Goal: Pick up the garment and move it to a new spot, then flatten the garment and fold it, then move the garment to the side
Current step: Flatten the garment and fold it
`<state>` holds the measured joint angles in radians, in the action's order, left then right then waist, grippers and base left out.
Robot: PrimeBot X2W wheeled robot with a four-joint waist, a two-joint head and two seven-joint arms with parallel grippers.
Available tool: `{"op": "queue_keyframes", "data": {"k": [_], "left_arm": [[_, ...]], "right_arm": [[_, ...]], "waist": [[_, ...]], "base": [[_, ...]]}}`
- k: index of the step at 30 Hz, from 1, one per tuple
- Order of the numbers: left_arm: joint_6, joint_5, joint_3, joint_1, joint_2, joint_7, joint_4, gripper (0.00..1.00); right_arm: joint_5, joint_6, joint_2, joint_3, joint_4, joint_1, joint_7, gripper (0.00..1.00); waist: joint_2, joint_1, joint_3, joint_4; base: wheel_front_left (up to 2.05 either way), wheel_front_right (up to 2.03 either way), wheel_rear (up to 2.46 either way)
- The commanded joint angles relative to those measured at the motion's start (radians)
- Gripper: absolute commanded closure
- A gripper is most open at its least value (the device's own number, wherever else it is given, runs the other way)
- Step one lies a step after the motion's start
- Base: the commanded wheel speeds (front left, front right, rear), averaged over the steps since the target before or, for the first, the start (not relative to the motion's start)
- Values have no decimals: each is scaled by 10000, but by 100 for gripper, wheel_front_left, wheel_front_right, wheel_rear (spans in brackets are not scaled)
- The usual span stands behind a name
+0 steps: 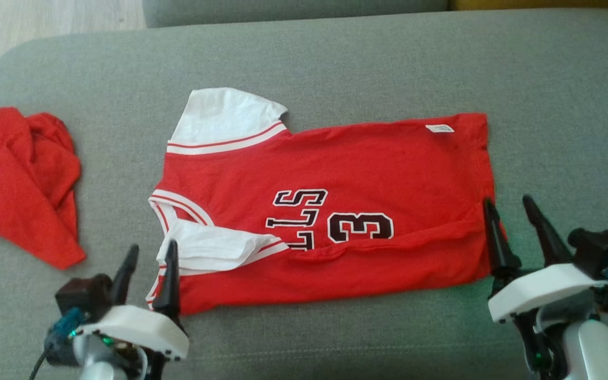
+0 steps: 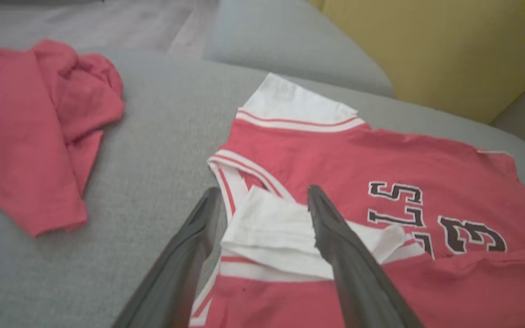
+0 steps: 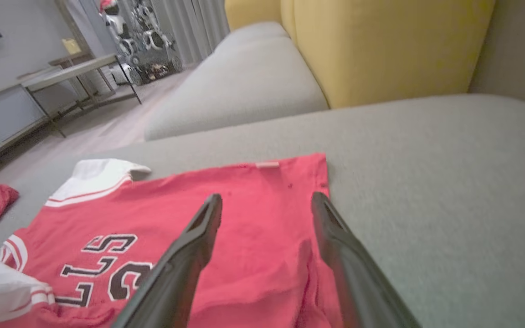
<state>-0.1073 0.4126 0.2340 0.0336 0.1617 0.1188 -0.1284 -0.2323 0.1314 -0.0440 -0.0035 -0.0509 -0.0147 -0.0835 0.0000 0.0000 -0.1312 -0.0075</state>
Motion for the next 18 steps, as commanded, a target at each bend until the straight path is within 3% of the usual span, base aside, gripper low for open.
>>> {"op": "queue_keyframes", "data": {"k": [1, 11, 18], "left_arm": [[-112, -185, -412, -561, 220, 239, 452, 0], [-191, -554, -300, -1169, 378, 548, 738, 0], [528, -346, -47, -3281, 385, 184, -215, 0]], "right_arm": [[155, -7, -63, 261, 519, -481, 205, 0], [406, -7, -63, 444, 1363, -345, 246, 0], [415, -7, -63, 371, 1871, -731, 121, 0]], "waist": [[0, 0, 76, 23], [0, 0, 148, 64], [0, 0, -896, 47]], "base": [[0, 0, 0], [0, 0, 0], [0, 0, 0]]}}
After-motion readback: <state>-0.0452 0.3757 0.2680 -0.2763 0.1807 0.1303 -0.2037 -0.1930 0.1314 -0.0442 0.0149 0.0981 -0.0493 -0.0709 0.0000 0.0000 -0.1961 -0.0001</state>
